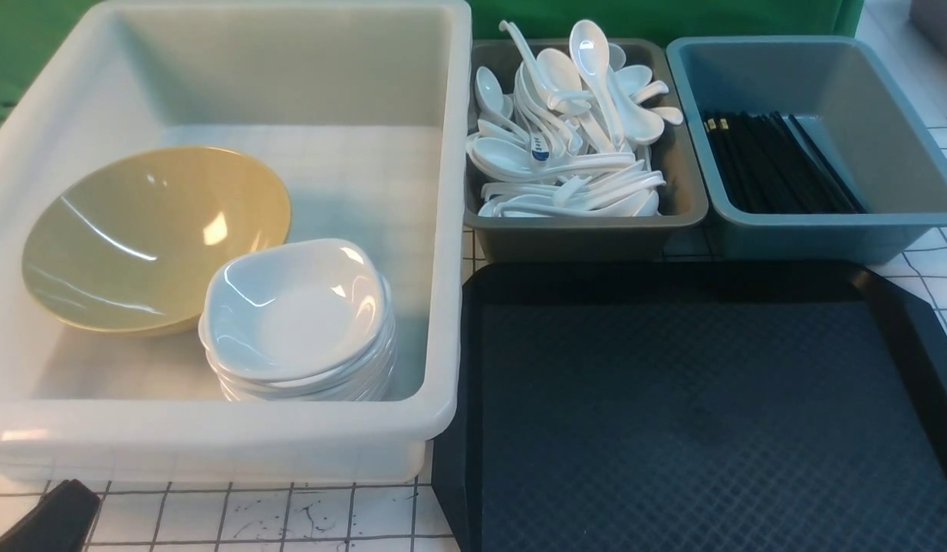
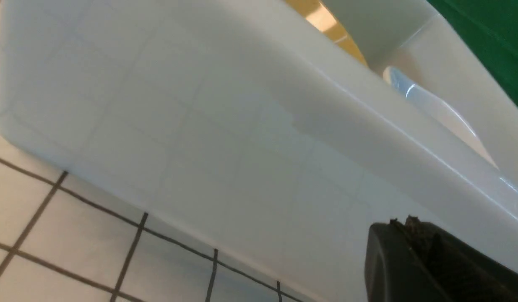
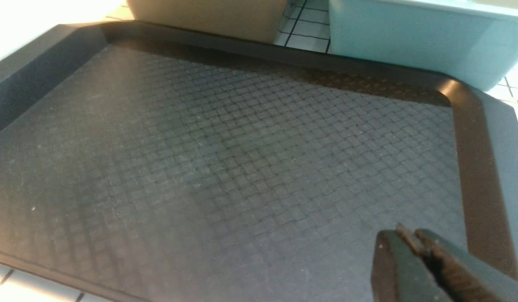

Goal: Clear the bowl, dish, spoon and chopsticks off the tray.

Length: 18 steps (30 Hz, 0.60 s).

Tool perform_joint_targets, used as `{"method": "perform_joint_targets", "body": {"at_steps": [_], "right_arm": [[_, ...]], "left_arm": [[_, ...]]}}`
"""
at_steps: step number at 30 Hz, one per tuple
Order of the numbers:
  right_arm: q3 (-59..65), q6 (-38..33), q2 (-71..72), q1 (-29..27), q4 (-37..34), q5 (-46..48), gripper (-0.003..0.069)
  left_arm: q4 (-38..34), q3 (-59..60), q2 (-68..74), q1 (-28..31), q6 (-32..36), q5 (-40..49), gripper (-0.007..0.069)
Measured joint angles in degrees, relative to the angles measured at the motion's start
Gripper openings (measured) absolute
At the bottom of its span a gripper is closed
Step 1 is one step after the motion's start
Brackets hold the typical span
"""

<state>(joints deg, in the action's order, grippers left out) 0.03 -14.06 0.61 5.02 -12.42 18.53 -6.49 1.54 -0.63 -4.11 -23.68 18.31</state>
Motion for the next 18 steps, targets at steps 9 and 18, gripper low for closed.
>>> {"method": "perform_joint_targets", "body": {"at_steps": [9,18], "right_arm": [[0.0,0.0,0.0,0.0,0.0,0.0,0.0054],[0.0,0.0,0.0,0.0,0.0,0.0,0.0060]], "left_arm": [[-0.7,-0.1,0.0,0.2,0.0,0.2,-0.0001],[-0.8,-0.1,0.0,0.2,0.0,0.2,-0.0001]]}}
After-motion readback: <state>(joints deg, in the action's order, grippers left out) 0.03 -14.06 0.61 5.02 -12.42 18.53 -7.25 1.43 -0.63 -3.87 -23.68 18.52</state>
